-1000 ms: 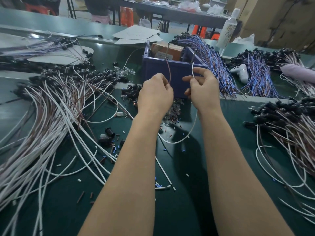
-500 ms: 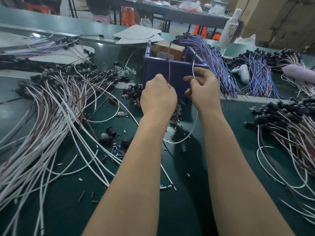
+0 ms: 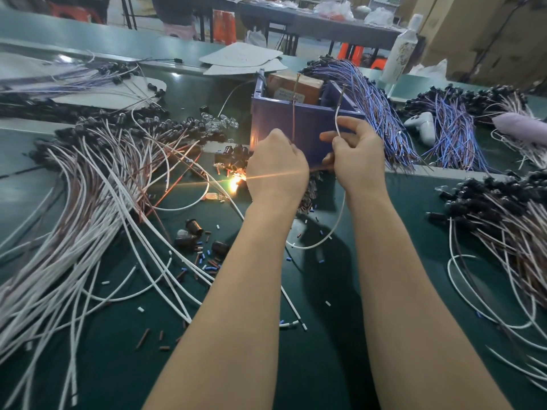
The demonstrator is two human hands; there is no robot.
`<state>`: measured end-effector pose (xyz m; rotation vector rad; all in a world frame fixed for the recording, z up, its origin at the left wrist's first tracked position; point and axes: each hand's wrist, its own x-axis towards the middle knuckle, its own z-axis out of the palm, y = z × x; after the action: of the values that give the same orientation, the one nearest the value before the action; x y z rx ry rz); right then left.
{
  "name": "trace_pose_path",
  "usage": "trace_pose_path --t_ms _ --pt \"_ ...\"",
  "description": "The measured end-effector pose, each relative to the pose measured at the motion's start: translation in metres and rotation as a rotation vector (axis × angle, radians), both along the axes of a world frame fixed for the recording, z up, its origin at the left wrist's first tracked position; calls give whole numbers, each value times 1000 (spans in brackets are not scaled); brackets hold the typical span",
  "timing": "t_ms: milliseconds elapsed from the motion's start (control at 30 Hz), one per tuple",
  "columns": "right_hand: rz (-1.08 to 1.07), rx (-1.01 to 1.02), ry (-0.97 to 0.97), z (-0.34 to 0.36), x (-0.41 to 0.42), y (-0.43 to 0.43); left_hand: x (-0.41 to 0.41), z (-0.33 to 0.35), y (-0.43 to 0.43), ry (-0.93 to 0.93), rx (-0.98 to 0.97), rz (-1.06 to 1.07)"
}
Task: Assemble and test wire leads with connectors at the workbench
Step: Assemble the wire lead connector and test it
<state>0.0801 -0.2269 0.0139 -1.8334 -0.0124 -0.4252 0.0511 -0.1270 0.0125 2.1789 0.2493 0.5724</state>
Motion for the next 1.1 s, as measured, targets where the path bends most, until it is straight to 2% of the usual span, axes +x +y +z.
trace_pose_path --t_ms 367,467,533,600,633,700,733,800,867,933,1033,1100 --pt "2 -10 7 2 -2 1 1 -1 0 0 -8 40" --pt "-45 -55 25 5 -4 0 1 0 2 110 37 -78" --pt "-197 -221 -55 8 -6 -2 1 3 1 255 145 -233" --pt "-385 -366 -259 17 -14 -2 0 7 4 327 162 -325" --pt "-419 -366 -370 22 -18 -1 0 10 8 301 123 -316" --pt "-264 -332 -426 31 -23 7 0 20 21 121 -23 -158" --pt "-110 -384 -331 33 -25 14 0 26 28 11 -113 -66" --pt "177 -647 17 23 -27 31 -2 35 41 -163 -277 39" --pt "298 -912 261 3 -27 50 -6 39 47 -224 -315 86" --pt "247 -1033 303 -16 -28 60 -6 36 49 -140 -211 103" --pt "130 -1045 206 -28 -32 65 -4 22 51 301 37 -1" --pt "87 -993 114 -27 -34 63 -6 15 50 497 70 -105"
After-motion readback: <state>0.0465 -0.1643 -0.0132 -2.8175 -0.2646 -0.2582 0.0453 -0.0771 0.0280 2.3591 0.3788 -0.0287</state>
